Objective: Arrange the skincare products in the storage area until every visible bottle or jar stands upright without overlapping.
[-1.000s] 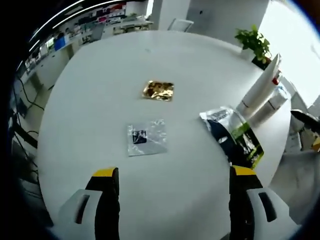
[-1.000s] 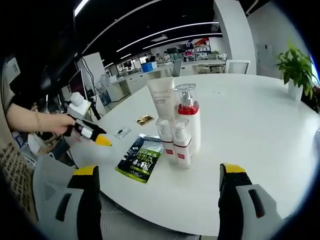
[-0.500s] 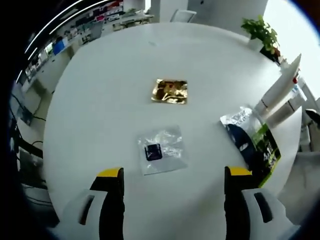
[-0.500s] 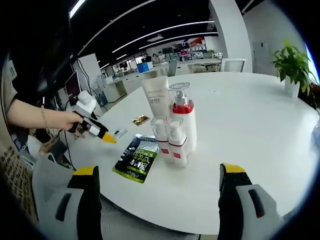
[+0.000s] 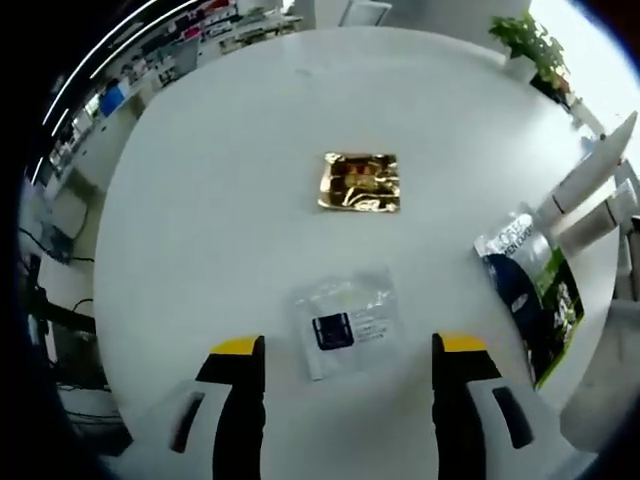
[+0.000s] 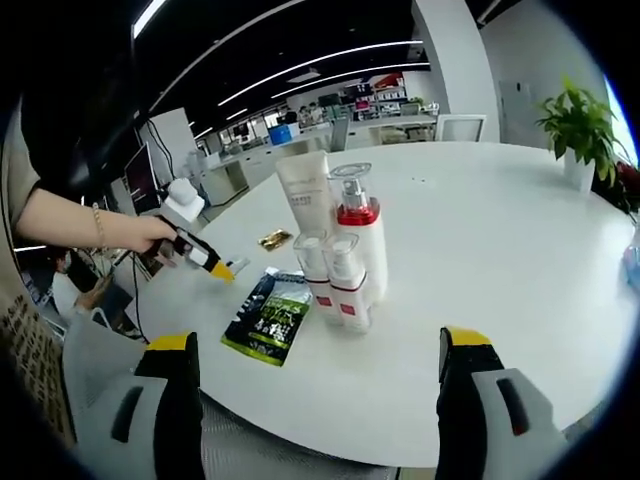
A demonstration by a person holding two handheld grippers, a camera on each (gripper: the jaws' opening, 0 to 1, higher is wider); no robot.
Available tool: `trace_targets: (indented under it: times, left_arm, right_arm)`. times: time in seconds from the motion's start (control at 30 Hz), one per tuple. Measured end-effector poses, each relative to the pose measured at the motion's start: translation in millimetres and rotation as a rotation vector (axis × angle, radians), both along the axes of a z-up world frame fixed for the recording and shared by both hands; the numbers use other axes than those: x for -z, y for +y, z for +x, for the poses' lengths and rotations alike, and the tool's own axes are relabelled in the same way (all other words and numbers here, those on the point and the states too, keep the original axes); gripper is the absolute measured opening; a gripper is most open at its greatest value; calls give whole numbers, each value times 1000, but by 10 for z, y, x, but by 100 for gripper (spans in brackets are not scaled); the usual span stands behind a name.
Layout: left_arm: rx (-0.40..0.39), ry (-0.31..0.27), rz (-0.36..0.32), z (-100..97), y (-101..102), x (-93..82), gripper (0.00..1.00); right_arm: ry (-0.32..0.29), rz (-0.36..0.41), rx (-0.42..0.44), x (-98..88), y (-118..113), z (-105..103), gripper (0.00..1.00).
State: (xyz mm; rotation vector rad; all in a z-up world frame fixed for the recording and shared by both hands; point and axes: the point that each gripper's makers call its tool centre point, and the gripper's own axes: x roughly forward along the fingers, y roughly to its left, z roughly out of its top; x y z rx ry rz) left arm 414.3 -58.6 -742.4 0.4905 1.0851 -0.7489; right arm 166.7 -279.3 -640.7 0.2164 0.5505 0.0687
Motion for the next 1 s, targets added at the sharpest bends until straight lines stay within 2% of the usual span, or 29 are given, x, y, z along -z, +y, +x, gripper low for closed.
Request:
trace_targets:
  times: [0.13,0.5,0.6,0.67,1.0]
  left_arm:
    - [10,5,27,20,-10,22,61]
    - [13,29,28,23,-44,15,54]
    - [17,28,27,23,-35,3,47]
    - [23,25,22,27,-39,-3,38]
    - [30,11,11,20,-45,0,38]
  right_arm:
    - [4,0,2,7,-6,-1,100]
    - [2,4,6,6,-10,-1,100]
    - [2,5,8,7,-16,-2,100]
    - [2,5,9,8,-19,-3,100]
    - [2,7,14,9,-30,-6,100]
